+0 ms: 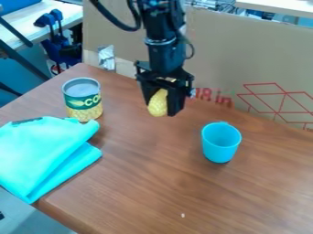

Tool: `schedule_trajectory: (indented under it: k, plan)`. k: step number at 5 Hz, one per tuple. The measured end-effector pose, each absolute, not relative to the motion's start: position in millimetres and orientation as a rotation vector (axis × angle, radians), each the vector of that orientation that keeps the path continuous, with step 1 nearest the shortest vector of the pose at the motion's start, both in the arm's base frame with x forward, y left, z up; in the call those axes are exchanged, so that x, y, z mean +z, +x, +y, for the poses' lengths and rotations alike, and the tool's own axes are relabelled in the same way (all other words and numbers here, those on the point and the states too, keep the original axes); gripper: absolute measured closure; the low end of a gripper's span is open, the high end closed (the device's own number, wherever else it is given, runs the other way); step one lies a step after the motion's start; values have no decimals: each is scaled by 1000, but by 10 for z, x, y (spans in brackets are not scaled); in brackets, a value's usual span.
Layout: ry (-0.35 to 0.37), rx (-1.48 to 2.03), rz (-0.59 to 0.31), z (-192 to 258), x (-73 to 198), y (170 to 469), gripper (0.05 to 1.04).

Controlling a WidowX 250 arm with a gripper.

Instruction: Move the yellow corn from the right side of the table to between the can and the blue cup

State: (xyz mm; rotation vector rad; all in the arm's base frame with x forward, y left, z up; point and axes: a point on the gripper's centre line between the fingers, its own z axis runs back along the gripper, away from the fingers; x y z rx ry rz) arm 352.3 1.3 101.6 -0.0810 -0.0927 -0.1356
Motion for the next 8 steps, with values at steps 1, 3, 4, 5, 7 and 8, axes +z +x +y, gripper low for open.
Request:
schedule_trajectory:
  k: [1, 3, 4, 5, 7, 8]
  plan:
    - [-81, -142, -152, 48, 897, 3614, 402]
    - [-137, -132, -139, 140, 575, 3739, 402]
    - [-163, -113, -141, 189, 474, 3821, 402]
    - [-179, -105, -129, 211, 420, 3881, 330]
    - [-213, -125, -100, 206, 392, 3916, 74]
    - [-210, -166, -118, 126, 531, 3912, 78]
